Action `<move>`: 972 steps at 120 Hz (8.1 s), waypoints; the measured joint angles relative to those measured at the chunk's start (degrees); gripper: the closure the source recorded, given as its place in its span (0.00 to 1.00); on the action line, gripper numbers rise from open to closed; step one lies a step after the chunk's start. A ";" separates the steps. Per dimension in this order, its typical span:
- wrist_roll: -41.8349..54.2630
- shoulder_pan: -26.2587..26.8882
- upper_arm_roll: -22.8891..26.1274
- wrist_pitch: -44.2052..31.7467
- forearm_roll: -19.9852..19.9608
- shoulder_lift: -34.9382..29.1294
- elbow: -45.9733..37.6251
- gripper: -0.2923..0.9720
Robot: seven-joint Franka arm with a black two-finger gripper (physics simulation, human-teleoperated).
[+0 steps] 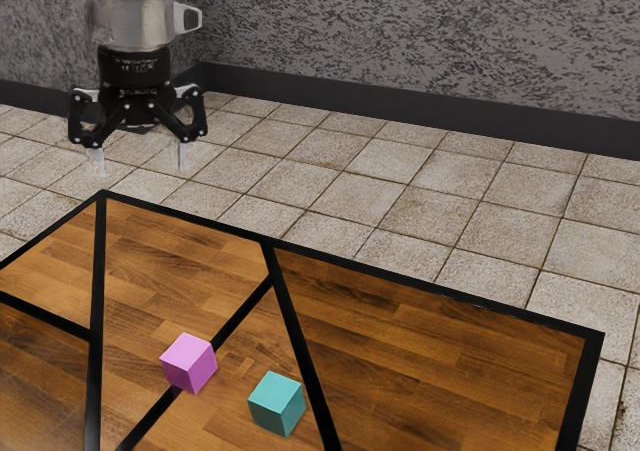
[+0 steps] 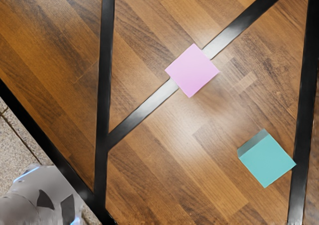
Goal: Pick up the blue block with one arm, and put the blue block on the pink block with one arm
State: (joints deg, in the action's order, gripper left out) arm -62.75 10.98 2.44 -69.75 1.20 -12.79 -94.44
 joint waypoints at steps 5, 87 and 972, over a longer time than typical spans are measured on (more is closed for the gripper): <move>-2.69 0.13 -0.08 -1.56 -1.01 0.13 -1.33 0.23; -1.04 9.90 0.59 -42.59 -3.87 4.75 -34.63 0.23; 65.02 -15.42 2.74 -75.37 -5.98 -5.10 -60.91 0.46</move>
State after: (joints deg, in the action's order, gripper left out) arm 2.27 -4.45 5.19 -145.12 -4.78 -17.90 -155.36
